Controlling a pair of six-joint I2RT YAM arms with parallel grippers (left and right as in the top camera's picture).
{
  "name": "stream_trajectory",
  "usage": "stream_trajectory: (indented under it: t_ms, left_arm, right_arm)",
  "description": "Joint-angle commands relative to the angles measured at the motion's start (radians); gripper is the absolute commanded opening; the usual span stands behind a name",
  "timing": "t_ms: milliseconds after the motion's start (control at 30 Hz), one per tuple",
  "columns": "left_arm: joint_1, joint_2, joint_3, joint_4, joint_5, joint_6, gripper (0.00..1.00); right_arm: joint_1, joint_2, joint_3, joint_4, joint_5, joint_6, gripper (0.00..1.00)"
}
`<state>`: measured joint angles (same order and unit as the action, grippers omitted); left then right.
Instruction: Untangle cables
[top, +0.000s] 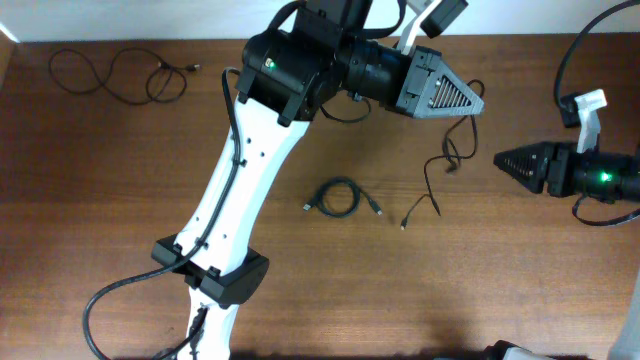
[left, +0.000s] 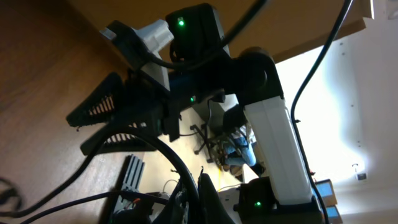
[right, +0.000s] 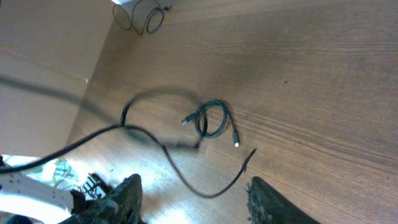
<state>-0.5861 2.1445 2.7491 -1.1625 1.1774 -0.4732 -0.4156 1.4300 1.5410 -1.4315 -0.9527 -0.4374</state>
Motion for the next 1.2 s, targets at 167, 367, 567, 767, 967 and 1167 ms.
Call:
stream_trajectory:
  t_ms: [167,367,567,767,967,1167]
  left_arm:
    - [0.006,-0.026,0.014,0.004,0.141,-0.001,0.0]
    - [0.0,-0.026,0.014,0.012,0.208,-0.001,0.0]
    - [-0.003,-0.026,0.014,0.037,0.215,-0.001,0.0]
    - [-0.003,-0.026,0.014,0.052,0.215,-0.001,0.0]
    - [-0.01,-0.026,0.014,0.055,0.218,-0.005,0.0]
    - [-0.01,-0.026,0.014,0.056,0.222,-0.005,0.0]
  right_arm:
    - [0.044,-0.016,0.003,0.0,-0.028,-0.026,0.69]
    - [0.069,-0.012,0.002,0.011,-0.023,-0.025,0.71]
    - [0.069,0.028,0.002,-0.01,0.034,0.053,0.72]
    - [0.074,0.07,0.002,-0.035,0.033,0.053,0.72]
    - [0.124,0.092,0.002,-0.009,0.033,0.053,0.72]
    - [0.135,0.118,0.002,-0.01,0.034,0.054,0.72]
